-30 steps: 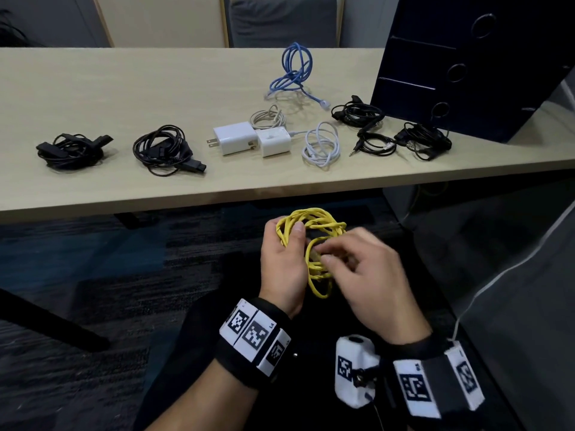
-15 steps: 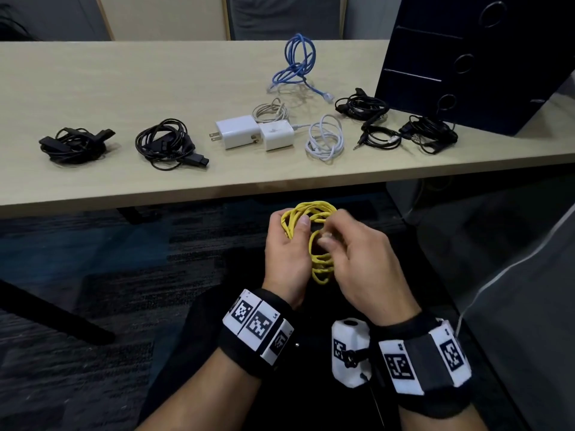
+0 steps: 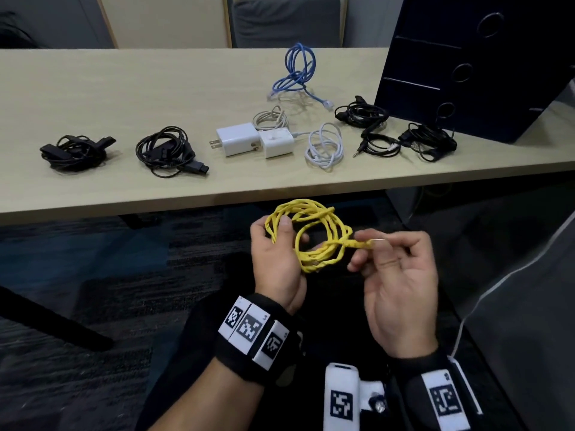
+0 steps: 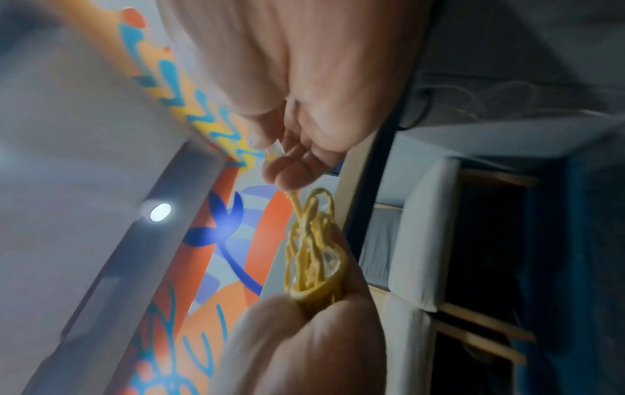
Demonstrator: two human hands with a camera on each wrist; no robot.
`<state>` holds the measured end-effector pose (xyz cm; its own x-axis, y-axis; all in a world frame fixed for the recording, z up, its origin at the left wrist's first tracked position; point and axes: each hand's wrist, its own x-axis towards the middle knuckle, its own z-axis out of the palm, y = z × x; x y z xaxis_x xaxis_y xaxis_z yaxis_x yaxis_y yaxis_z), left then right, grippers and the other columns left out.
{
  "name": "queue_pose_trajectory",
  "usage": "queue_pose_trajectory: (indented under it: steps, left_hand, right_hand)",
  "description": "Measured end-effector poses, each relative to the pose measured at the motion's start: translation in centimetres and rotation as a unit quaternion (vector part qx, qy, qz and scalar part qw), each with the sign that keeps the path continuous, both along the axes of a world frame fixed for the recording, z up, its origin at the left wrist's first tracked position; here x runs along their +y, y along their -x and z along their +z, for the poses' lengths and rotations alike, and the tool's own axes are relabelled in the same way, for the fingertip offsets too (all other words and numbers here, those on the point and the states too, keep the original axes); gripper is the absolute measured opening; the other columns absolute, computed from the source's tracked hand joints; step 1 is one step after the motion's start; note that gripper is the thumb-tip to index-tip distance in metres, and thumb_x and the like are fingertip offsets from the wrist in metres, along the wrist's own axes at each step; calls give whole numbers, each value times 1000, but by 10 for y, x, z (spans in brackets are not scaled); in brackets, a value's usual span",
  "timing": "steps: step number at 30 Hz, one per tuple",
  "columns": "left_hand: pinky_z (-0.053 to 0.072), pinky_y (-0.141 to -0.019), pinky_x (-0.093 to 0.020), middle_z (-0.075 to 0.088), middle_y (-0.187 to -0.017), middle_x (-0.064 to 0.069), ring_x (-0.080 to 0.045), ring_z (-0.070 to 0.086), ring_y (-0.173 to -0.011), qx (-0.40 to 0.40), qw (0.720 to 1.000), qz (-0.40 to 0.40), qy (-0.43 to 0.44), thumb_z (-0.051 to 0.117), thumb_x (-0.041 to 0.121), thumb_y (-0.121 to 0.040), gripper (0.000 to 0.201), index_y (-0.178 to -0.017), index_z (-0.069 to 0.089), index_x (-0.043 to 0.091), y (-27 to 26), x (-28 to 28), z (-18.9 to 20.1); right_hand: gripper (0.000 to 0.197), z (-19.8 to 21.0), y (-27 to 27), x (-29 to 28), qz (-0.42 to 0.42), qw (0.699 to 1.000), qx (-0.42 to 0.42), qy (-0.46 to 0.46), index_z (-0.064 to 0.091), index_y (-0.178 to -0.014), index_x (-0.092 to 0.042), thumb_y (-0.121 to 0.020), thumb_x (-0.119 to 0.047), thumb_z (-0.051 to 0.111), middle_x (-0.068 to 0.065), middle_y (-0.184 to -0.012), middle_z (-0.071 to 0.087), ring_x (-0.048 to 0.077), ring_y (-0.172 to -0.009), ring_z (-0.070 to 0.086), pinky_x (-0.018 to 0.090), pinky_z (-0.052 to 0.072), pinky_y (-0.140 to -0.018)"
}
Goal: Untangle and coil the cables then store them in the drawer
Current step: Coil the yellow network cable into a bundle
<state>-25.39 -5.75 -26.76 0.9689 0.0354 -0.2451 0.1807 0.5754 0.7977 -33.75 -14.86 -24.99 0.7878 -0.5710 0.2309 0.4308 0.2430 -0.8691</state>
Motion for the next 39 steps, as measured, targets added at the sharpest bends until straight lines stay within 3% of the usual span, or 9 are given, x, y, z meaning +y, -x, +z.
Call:
queue_pose_trajectory:
  steps: [4, 10, 13, 17, 21, 26, 30, 36, 39]
  left_hand:
    - [56, -51, -34, 55, -85, -6, -8, 55, -55, -28, 999, -23, 33, 44, 11, -101, 7, -108, 45, 13, 12, -3, 0]
    - [56, -52, -35, 54, -77, -1, -9, 52, -55, -95, 995, -24, -3, 46, 10, -100, 6, -102, 45, 15, 20, -1, -6]
    - [57, -55, -39, 54, -72, 2, -11, 51, -55, -151, 988, -40, -20, 49, 13, -99, 7, -100, 44, 17, 17, 5, -7]
    - [56, -54, -38, 47, -74, -4, -11, 48, -52, -199, 976, -93, 13, 49, 16, -91, 11, -99, 42, 18, 11, 15, -2]
    - [56, -47, -34, 43, -76, -9, -10, 45, -49, -205, 965, -162, 34, 48, 14, -90, 13, -100, 40, 16, 7, 20, 3]
    - [51, -43, -28, 45, -68, -7, -10, 44, -47, -200, 959, -200, 32, 49, 14, -90, 13, -100, 41, 14, 5, 18, -1]
    - [53, -44, -30, 45, -70, -8, -12, 43, -47, -208, 955, -209, 45, 49, 10, -89, 13, -99, 41, 13, 5, 19, 2]
    - [56, -49, -35, 52, -70, -6, -13, 50, -48, -250, 939, -238, -1, 59, 12, -89, 15, -97, 47, 16, -2, 25, 10]
    - [56, -47, -33, 55, -70, -3, -15, 57, -49, -272, 924, -266, -32, 52, 5, -89, 12, -96, 45, 12, -1, 29, 16]
  right_hand:
    - [15, -8, -5, -10, -9, 986, 60, -155, 48, -93, -13, -101, -6, 38, 6, -85, 70, 11, -59, 56, 22, 51, -58]
    - [19, -6, -10, -17, -18, 989, 128, -73, 53, -97, -15, -104, -8, 37, 1, -83, 68, 11, -63, 57, 24, 48, -57]
    - [21, -1, -9, -21, 45, 980, 183, -65, 52, -92, -17, -105, -13, 36, 5, -84, 66, 18, -70, 60, 30, 48, -61]
    - [18, 10, -3, -32, 176, 953, 216, -117, 48, -93, -15, -103, -15, 33, 8, -70, 59, 21, -62, 59, 27, 43, -52]
    - [11, 14, 3, -41, 234, 943, 194, -136, 53, -93, -10, -90, -15, 44, 8, -73, 60, 19, -64, 56, 24, 48, -52]
    - [12, 5, 2, -43, 255, 937, 183, -154, 58, -91, -10, -87, -19, 53, 7, -82, 66, 17, -69, 61, 25, 52, -55]
    - [47, -1, 0, -49, 281, 931, 173, -154, 69, -91, -11, -55, -30, 93, 8, -87, 67, 17, -72, 64, 25, 52, -56]
    - [77, -1, -3, -55, 299, 923, 193, -145, 59, -107, -2, -45, -26, 98, 10, -86, 67, 16, -69, 64, 23, 51, -52]
    - [75, -2, -2, -59, 337, 911, 203, -122, 60, -111, 2, -51, -25, 96, 11, -87, 68, 16, -71, 64, 24, 52, -54]
